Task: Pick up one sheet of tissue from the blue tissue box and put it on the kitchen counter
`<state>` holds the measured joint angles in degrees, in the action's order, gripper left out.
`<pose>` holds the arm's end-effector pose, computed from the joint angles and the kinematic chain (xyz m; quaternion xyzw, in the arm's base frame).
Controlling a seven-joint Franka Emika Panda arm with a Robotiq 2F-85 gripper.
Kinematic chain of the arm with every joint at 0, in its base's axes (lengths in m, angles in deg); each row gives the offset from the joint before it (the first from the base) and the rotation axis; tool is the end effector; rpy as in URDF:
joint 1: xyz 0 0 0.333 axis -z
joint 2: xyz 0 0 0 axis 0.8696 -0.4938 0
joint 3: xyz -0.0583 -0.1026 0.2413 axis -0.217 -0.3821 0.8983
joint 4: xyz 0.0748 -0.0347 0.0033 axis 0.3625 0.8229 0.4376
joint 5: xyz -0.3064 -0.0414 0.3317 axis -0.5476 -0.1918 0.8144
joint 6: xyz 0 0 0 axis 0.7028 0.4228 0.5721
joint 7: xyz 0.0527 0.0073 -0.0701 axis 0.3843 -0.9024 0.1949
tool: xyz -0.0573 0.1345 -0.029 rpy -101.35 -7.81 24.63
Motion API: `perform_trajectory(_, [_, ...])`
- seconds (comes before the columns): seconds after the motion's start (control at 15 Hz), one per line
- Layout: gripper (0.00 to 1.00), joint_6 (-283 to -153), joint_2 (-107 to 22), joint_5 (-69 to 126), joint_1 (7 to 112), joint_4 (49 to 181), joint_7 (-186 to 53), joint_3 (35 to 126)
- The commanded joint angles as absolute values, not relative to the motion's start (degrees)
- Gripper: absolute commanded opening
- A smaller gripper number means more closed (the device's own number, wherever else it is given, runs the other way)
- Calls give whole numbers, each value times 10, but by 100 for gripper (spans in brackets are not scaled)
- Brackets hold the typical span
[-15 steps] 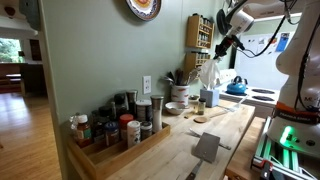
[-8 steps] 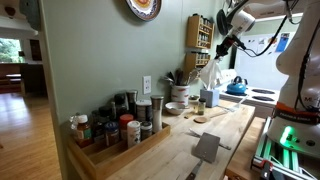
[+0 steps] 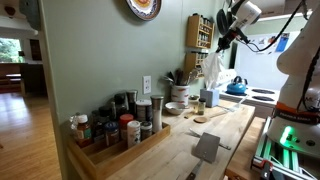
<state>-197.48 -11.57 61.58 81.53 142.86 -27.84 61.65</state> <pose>0.4467 -0.3709 0.4432 -0.9399 0.1703 -0.2281 0.1886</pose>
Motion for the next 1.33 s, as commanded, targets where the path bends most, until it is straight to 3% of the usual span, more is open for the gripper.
perform_trajectory(0.0, [0,-1930,-72,635,787,1451,-251,593])
perform_trajectory(0.07, [0,-2021,-65,585,802,1469,-306,619])
perform_trajectory(0.13, [0,-1943,-61,624,783,1455,-260,596])
perform_trajectory(0.2, [0,-2013,-55,590,795,1469,-300,614])
perform_trajectory(0.47, [0,-1898,-26,655,759,1460,-223,572])
perform_trajectory(0.53, [0,-1931,-23,631,772,1467,-253,588])
perform_trajectory(0.6, [0,-1862,-16,656,757,1458,-214,566])
perform_trajectory(0.67, [0,-1944,-10,620,783,1476,-268,595])
perform_trajectory(0.73, [0,-1855,-2,629,769,1468,-236,572])
perform_trajectory(1.27, [0,-1778,73,468,804,1578,-295,602])
